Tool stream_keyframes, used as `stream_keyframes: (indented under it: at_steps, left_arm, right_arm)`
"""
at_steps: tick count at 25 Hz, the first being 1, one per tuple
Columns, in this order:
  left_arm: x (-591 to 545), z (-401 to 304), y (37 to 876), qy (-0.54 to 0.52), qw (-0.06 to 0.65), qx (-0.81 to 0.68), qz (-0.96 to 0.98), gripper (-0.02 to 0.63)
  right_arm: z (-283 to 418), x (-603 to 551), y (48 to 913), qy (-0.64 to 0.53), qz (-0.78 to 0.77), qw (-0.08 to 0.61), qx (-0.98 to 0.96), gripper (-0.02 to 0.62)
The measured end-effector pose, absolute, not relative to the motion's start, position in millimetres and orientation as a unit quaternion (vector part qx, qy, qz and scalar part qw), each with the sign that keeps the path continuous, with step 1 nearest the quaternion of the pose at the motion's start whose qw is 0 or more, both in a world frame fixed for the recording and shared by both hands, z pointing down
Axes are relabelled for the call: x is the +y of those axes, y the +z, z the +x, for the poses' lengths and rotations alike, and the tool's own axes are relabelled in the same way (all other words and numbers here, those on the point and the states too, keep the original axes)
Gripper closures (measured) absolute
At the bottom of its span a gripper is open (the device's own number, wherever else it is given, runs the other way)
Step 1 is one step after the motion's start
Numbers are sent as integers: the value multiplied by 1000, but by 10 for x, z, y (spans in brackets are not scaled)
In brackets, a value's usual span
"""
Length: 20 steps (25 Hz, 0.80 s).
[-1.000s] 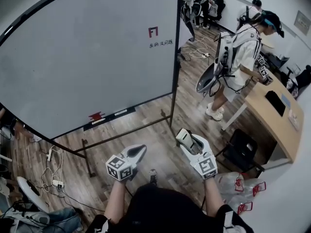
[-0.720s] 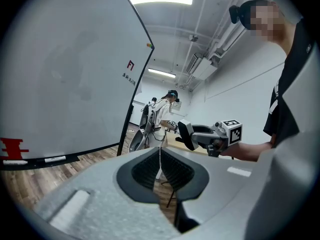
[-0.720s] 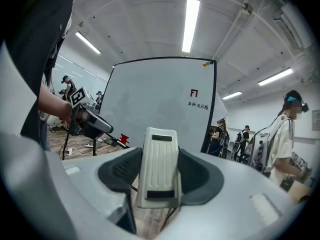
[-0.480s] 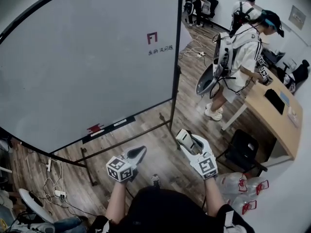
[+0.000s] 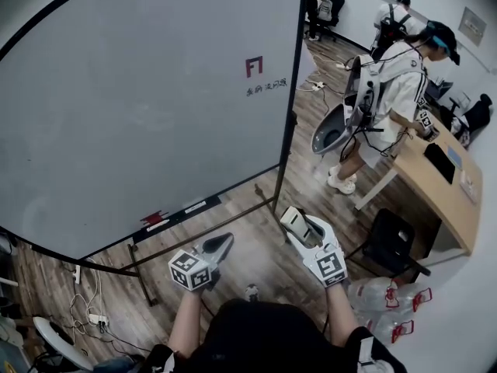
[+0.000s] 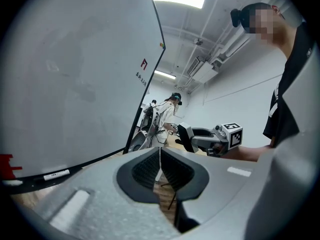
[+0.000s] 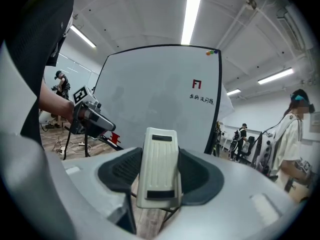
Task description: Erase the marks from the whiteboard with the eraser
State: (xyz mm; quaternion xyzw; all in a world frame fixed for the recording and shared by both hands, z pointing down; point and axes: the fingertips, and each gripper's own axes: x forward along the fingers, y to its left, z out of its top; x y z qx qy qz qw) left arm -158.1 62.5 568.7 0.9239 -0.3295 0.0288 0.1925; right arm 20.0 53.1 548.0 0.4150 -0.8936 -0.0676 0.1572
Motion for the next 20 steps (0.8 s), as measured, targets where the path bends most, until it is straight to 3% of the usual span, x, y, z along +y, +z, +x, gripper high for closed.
stream_keyframes:
  at_steps: [20]
  left_arm:
    - [-169,-1702,5732,34,191,-332,923,589]
  right_arm:
    - [63,-340,5493,-77,410,157,-895,357]
